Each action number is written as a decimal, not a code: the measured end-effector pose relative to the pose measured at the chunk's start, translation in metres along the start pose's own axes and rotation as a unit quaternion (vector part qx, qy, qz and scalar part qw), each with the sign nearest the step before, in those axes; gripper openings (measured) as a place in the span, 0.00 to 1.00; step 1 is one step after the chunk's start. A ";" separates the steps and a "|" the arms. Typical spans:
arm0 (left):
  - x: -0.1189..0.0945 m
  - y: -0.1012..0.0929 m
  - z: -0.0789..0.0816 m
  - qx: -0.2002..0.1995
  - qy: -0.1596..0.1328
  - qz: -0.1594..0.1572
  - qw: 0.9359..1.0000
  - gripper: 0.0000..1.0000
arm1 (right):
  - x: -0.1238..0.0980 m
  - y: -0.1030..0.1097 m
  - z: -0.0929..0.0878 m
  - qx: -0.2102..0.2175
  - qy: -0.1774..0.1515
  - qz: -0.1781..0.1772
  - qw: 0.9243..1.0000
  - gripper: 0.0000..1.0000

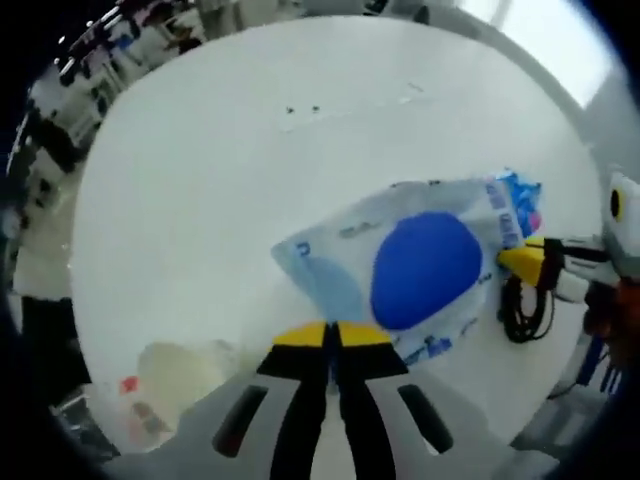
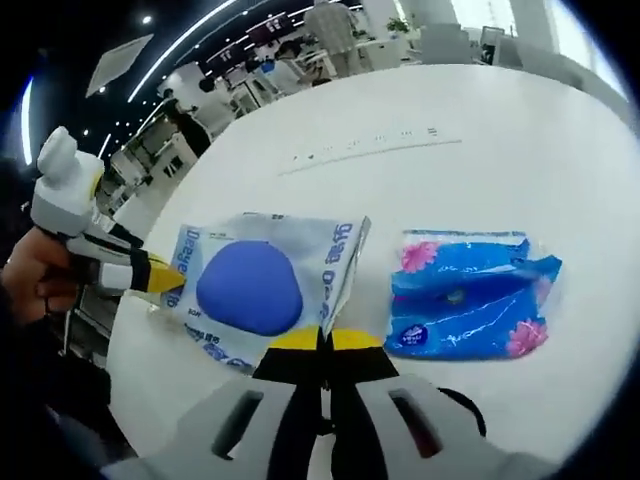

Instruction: Arrange the tabletop items into an orderly group along one side of the table until the central work area is clear of visible clutter.

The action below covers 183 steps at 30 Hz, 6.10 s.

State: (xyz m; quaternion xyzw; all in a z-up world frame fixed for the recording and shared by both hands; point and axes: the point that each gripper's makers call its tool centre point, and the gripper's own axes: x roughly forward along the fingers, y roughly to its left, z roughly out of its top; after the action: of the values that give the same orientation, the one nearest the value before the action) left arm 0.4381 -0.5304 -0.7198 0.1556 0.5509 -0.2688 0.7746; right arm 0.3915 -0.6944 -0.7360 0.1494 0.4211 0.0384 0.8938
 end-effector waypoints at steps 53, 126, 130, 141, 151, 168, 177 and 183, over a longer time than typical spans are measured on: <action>0.006 -0.009 -0.031 -0.063 0.020 0.012 0.998 0.27 | -0.002 -0.010 -0.001 -0.105 0.035 -0.017 0.994 0.18; -0.080 -0.014 -0.180 -0.066 -0.057 -0.012 0.996 0.66 | 0.012 -0.006 -0.016 -0.040 0.033 -0.021 0.998 0.03; -0.084 -0.012 -0.185 -0.076 -0.059 -0.011 0.995 0.65 | 0.012 -0.003 -0.017 -0.020 0.026 -0.034 0.999 0.01; -0.089 -0.005 -0.193 -0.087 -0.066 -0.013 0.994 0.64 | -0.018 0.022 -0.031 0.019 0.014 -0.047 0.999 0.01; -0.097 -0.005 -0.198 -0.087 -0.094 -0.014 0.992 0.65 | -0.037 0.029 -0.032 -0.010 0.020 -0.050 0.999 0.09; -0.102 -0.020 -0.209 -0.146 -0.135 -0.051 0.979 0.71 | -0.072 0.038 -0.032 -0.081 0.008 -0.037 0.996 0.49; -0.115 -0.032 -0.201 -0.080 -0.178 -0.037 0.980 0.78 | -0.050 0.022 -0.019 -0.115 -0.009 -0.003 0.993 0.59; -0.119 -0.033 -0.207 0.032 -0.167 0.042 0.985 0.78 | -0.065 0.021 -0.035 -0.138 -0.025 0.014 0.990 0.60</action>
State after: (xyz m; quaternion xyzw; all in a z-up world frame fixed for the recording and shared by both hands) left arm 0.2294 -0.4164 -0.6779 0.1557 0.3979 -0.2757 0.8610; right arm 0.3246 -0.6792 -0.7025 0.0318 0.3874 0.1047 0.9154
